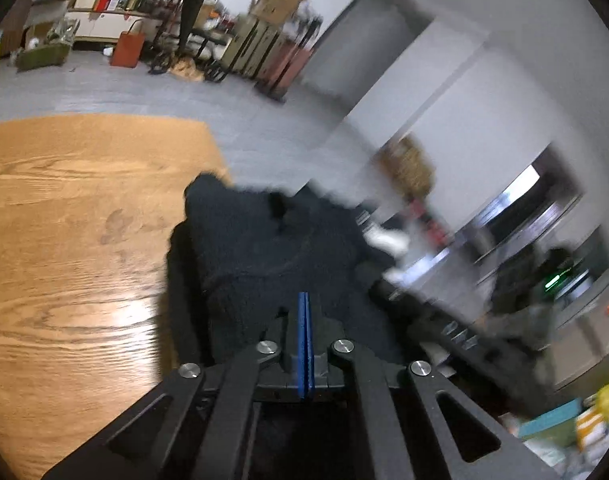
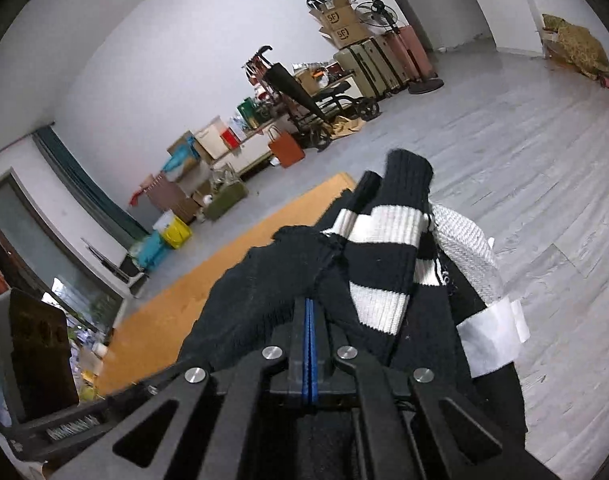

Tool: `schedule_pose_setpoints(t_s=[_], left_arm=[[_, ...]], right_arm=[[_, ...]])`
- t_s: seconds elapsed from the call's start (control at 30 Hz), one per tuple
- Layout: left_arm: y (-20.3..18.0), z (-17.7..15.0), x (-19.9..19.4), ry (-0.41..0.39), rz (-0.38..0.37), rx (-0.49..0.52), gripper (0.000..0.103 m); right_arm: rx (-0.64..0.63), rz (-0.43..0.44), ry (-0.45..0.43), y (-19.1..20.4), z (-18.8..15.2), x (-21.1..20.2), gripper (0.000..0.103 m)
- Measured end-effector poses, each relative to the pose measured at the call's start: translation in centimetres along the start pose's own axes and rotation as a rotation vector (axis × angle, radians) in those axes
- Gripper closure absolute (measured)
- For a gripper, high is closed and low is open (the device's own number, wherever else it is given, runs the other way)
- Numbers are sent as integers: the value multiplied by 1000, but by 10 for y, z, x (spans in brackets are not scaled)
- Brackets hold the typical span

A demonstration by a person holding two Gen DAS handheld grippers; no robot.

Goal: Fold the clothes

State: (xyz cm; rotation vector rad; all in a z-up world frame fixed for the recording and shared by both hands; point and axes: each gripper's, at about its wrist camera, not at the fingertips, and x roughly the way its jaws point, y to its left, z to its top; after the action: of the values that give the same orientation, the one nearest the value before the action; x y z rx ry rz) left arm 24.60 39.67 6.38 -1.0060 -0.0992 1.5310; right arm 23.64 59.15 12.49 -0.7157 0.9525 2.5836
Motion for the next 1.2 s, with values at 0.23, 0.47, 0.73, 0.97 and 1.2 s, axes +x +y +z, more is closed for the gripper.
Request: schedule_pose_setpoints(t_s=[0.23,0.47,0.73,0.97,1.2], left_arm=[[-33,-36,-37,10,-61,207,101],[-18,-55,-17,45,-37,170,101],[-39,-50,-49,-19,123,264,99],[-63,-47,-90,-89,193,342,38],[-86,-56,-134,-138,277,379,25]], right_arm=[[-222,-83,-104,61,-47,-96,79],[-139,-179,-37,27,-95,-85,86],[-103,-218,-67,32,-99,-92,83],[-162,-274,-129,85,-82,-166,42],[-258,-288,-171,123,-96,-209,18]])
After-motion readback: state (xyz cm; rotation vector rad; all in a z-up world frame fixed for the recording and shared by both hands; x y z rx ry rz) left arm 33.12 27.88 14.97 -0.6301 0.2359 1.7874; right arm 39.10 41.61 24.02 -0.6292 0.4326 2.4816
